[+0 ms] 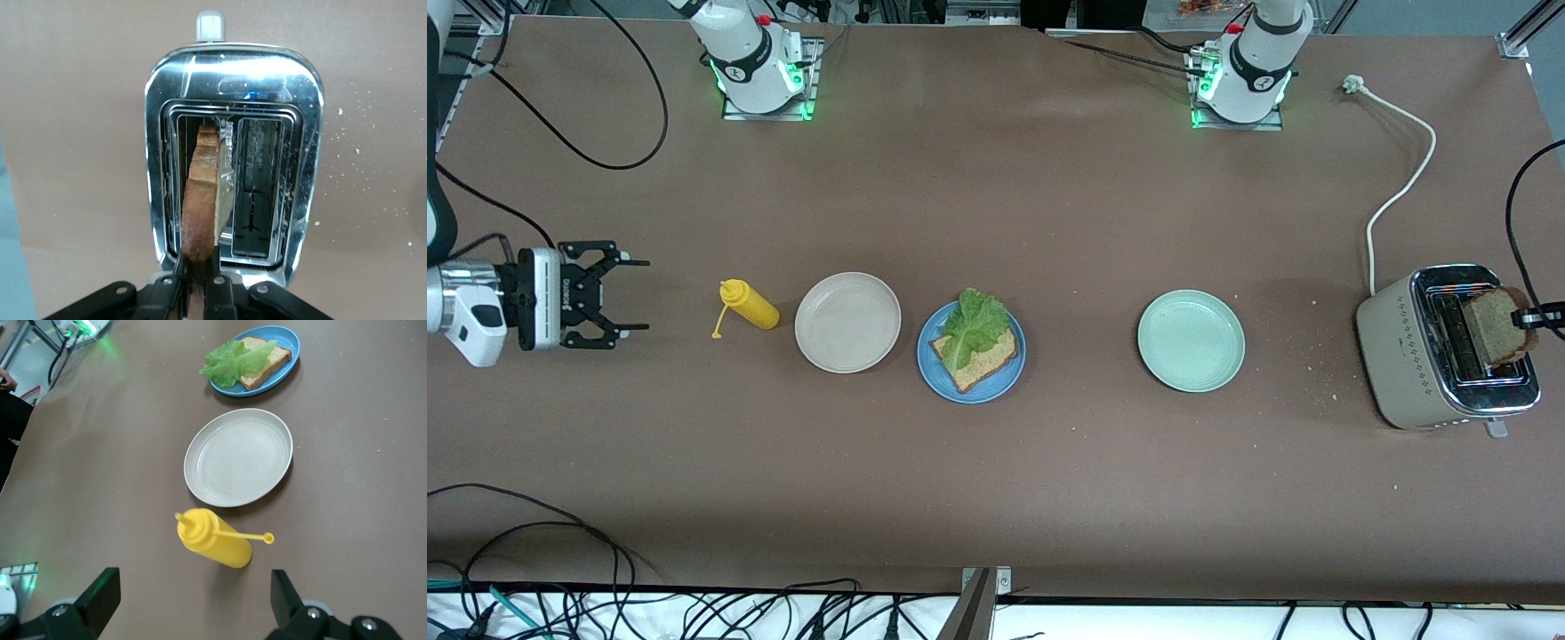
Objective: Make sandwich in blue plate with both arms
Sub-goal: 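Grasp the yellow bottle with the right gripper while the left gripper lifts toast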
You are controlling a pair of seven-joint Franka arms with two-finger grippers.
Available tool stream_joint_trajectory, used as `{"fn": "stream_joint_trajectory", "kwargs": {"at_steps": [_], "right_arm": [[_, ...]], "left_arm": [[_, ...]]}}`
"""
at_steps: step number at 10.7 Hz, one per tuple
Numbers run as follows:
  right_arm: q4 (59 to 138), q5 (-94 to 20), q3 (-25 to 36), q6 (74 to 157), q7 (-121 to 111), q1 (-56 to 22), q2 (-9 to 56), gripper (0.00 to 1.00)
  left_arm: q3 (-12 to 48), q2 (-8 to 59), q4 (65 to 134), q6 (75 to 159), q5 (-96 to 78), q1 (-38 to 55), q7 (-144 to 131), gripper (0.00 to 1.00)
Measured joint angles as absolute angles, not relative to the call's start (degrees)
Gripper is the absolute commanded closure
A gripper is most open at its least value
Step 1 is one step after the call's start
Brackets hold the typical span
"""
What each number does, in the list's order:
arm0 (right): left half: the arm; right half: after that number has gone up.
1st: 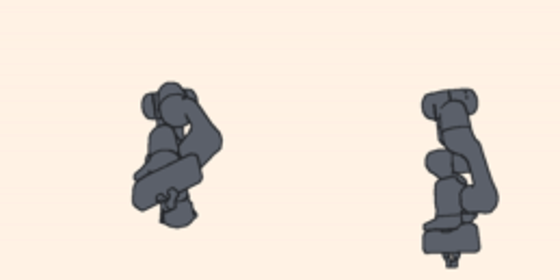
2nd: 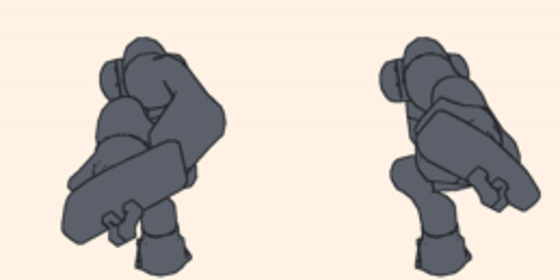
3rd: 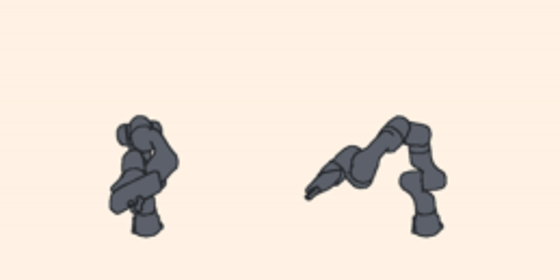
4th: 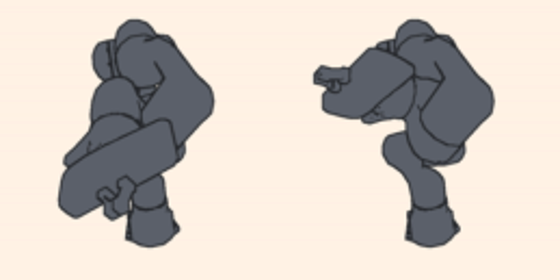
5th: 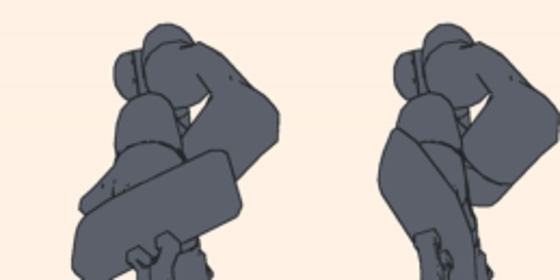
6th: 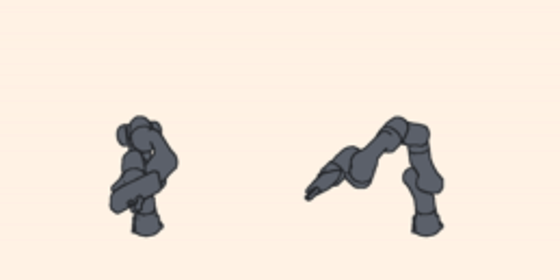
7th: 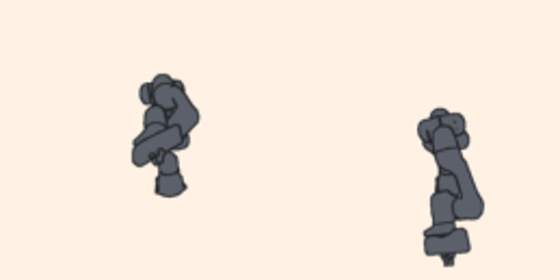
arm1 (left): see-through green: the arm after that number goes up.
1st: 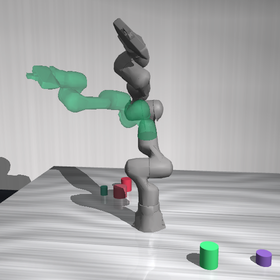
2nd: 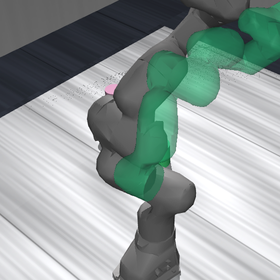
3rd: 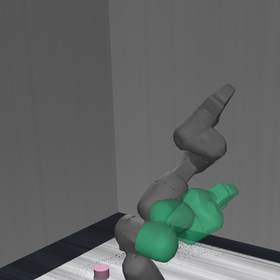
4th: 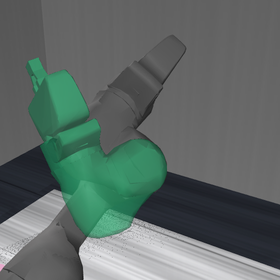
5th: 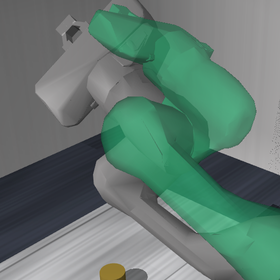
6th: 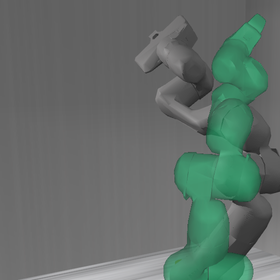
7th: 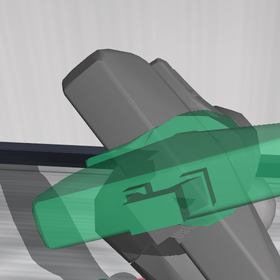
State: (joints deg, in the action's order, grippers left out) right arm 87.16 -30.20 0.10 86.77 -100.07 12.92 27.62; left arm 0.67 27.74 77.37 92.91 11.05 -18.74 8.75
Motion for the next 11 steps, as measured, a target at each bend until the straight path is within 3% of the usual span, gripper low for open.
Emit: {"fn": "stream_joint_trajectory", "kwargs": {"at_steps": [4, 11], "right_arm": [[87.0, -36.2, 0.2, 86.7, -117.9, 19.1, 36.6, 0.00], [86.9, -45.4, 0.0, 86.7, -130.7, 19.6, 49.5, 0.00]], "left_arm": [[1.0, 20.5, 76.8, 86.0, 10.4, -18.7, 9.8, 1.00], [0.9, 14.8, 76.8, 82.1, 3.4, -18.8, 10.3, 1.00]]}}
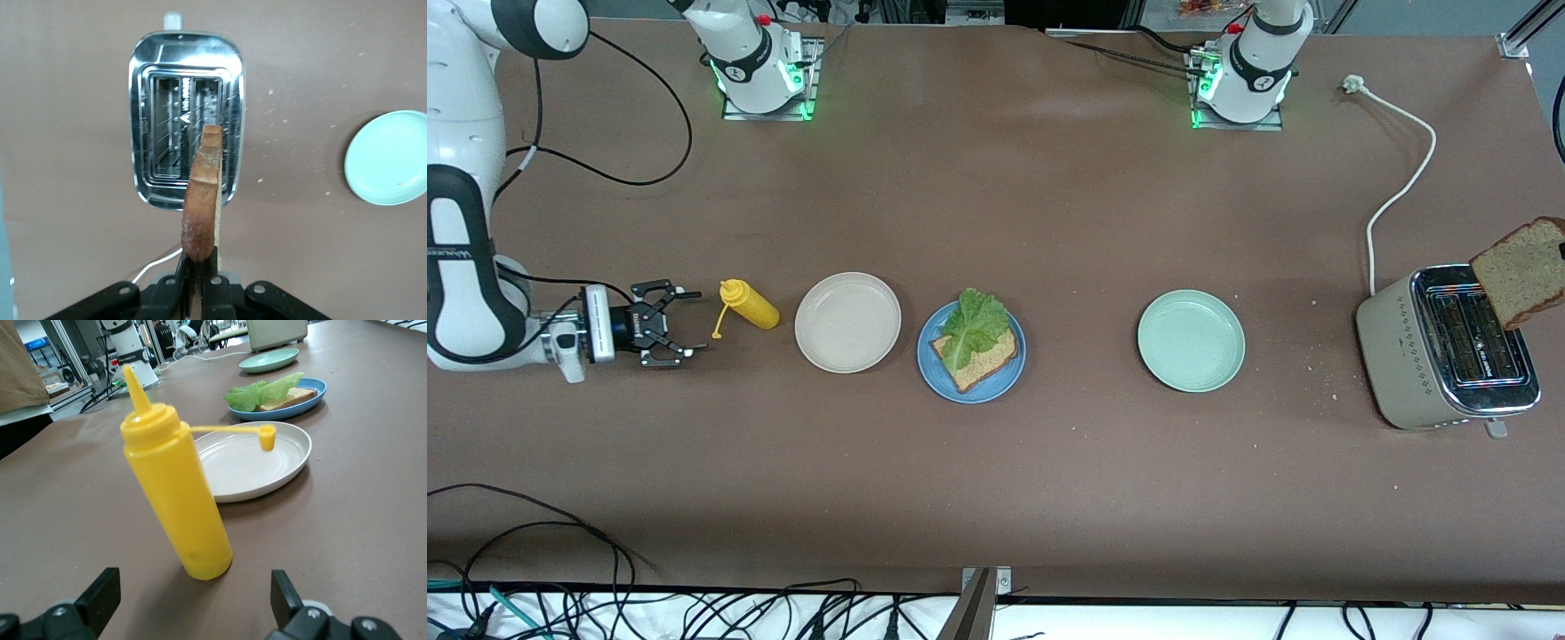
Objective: Make sandwich in blue plate with both arms
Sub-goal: 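Grasp the yellow bottle with the right gripper while the left gripper lifts toast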
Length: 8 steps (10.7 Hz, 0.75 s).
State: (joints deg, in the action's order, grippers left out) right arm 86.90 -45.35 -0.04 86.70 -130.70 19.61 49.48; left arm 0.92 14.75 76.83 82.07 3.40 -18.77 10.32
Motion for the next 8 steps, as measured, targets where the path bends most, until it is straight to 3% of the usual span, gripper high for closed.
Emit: {"fn": "stream_joint_trajectory", "kwargs": {"at_steps": [8], "right_arm": [[89.4, -49.6, -2.0, 86.6, -133.5, 16.6, 53.2, 0.00]], "left_arm": [[6.3, 11.8, 77.2, 81.0, -1.8, -18.7, 7.1, 1.00]]}}
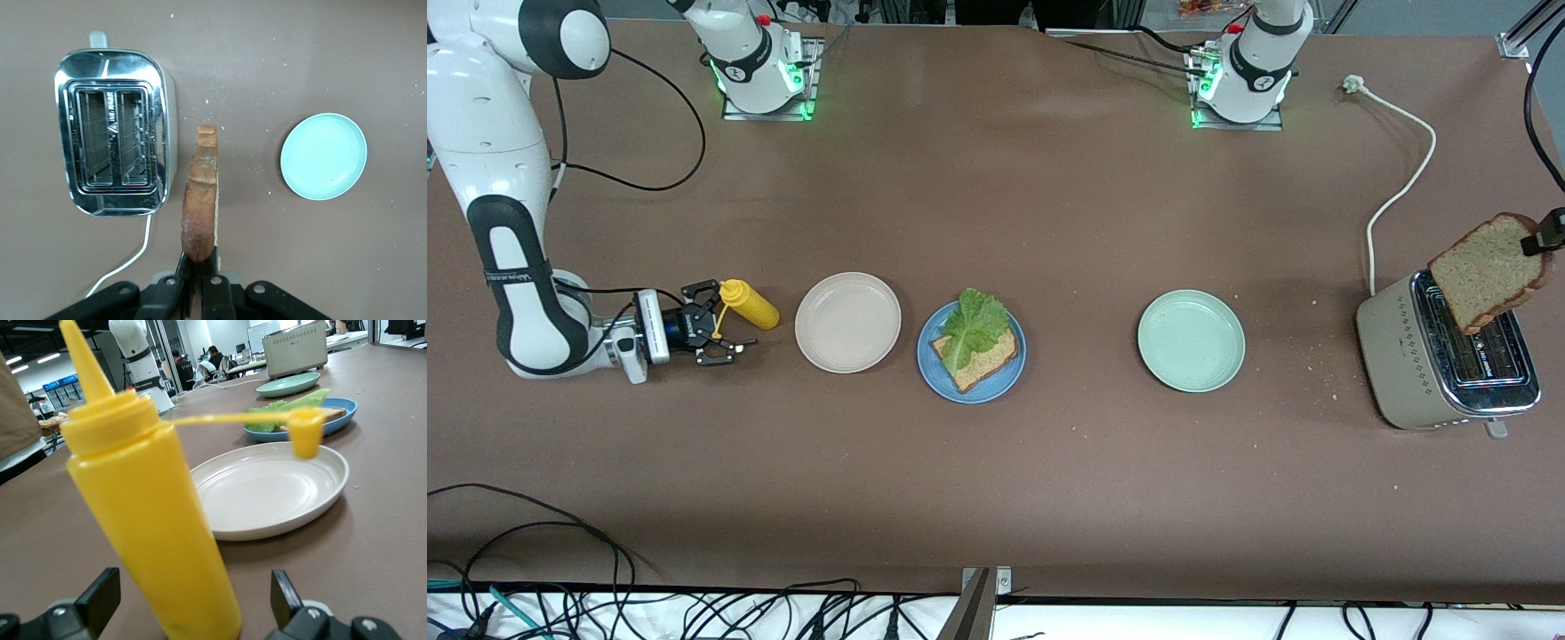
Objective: Make sandwich in blue plate with both arms
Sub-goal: 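Grasp the yellow bottle with the right gripper while the left gripper lifts toast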
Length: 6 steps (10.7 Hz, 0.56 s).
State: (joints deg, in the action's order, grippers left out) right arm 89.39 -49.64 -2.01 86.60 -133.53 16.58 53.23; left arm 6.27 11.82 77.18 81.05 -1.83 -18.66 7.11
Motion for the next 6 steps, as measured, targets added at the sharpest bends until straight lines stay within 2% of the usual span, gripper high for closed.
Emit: {"fn": "stream_joint_trajectory", "kwargs": {"at_steps": [2, 3, 6], "right_arm": [[91.6, -50.2, -2.0, 87.1, -135.2, 16.4, 53.6, 0.02], [92.4, -50.3, -2.0, 87.5, -135.7, 16.4, 53.7, 0.16], [92.8, -51.3, -2.0, 88.0, -136.0, 16.3, 53.6, 0.92]], "left_arm": [[8.5, 11.9, 78.0, 81.1, -1.8, -18.6, 4.4, 1.00], [9.3, 12.1, 78.3, 81.1, -1.8, -18.3, 2.8, 1.00], [9.7, 12.9, 78.3, 81.1, -1.8, -16.8, 0.2, 1.00]]}}
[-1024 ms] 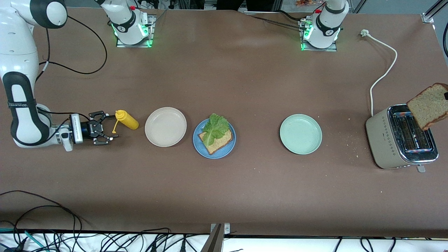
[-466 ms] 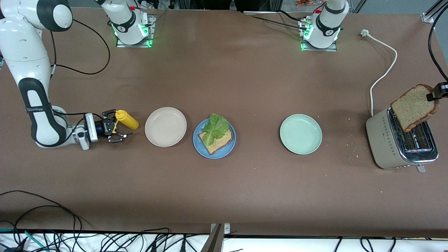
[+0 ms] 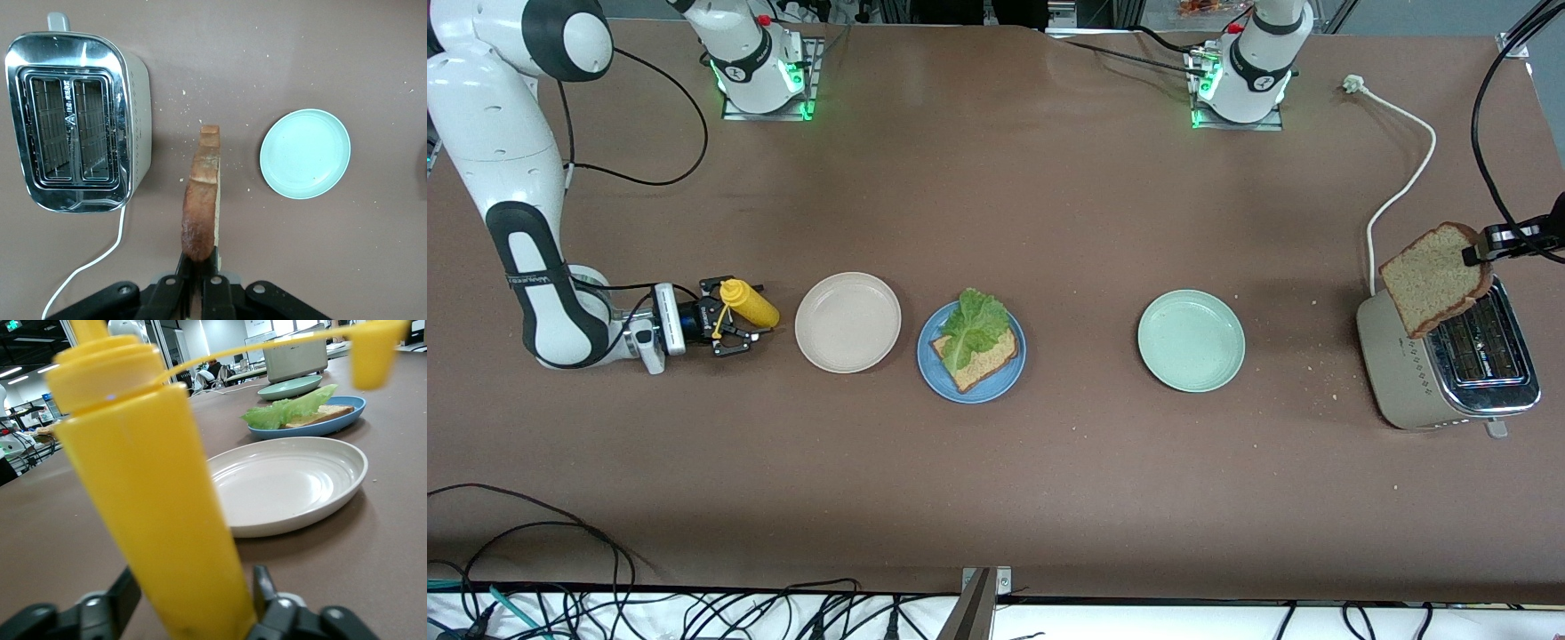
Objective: Make sandwich in blue plate with both arms
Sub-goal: 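Grasp the yellow bottle with the right gripper while the left gripper lifts toast, then carry the yellow bottle over the blue plate with the right gripper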
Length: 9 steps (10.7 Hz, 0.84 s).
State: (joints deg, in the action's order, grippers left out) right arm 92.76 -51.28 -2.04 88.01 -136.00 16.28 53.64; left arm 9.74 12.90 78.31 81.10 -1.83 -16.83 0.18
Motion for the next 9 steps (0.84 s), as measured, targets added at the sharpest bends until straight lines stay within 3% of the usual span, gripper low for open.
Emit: {"fn": "stream_joint_trajectory", "kwargs": {"at_steps": [1, 5, 9], "right_arm": [[92.8, -51.4, -2.1, 88.4, -136.0, 16.2, 53.6, 1.00], [92.0, -50.9, -2.1, 91.1, -135.0, 15.4, 52.7, 1.00], [89.9, -35.1, -2.2, 94.5, -110.1, 11.3, 43.0, 1.00]], "left_arm": [[9.7, 13.0, 78.3, 81.1, -1.8, -16.7, -0.5, 1.00], [9.7, 13.4, 78.3, 81.2, -1.8, -16.2, -2.1, 1.00], [9.7, 13.7, 78.3, 81.2, -1.8, -16.2, -2.2, 1.00]]}}
